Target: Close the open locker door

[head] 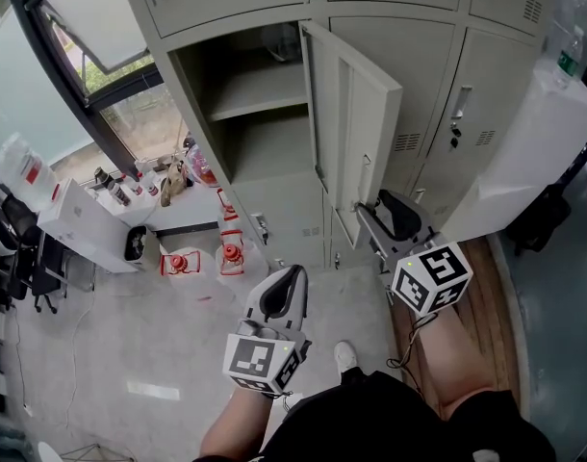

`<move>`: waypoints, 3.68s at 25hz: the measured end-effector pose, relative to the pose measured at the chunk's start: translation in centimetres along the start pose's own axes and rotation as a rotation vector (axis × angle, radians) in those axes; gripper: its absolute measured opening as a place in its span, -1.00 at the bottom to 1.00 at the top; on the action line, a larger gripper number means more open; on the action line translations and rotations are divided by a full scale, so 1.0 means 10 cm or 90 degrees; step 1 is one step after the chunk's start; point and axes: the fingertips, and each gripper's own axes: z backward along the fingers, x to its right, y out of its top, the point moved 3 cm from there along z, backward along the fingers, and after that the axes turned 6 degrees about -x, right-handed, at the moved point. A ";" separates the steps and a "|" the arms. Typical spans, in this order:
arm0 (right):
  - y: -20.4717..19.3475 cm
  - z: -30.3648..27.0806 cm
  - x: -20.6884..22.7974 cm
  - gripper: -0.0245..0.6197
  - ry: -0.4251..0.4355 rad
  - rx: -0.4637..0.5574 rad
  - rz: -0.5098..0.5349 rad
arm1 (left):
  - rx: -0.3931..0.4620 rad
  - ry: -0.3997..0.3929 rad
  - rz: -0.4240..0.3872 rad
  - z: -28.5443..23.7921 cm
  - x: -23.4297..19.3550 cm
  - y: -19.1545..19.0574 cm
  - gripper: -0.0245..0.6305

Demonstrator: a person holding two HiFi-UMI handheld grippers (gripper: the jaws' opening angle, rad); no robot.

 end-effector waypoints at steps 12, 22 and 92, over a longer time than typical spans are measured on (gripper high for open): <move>0.04 -0.22 0.01 -0.32 0.039 -0.004 -0.009 | 0.000 0.012 0.007 -0.04 -0.10 -0.01 -0.86; 0.05 -0.34 -0.23 -0.31 0.078 -0.017 0.039 | -0.009 0.029 0.009 0.00 -0.21 -0.02 -0.86; 0.24 -2.59 -1.57 -0.40 0.118 -0.018 0.072 | 0.039 0.212 -0.009 0.29 -1.77 0.44 -0.86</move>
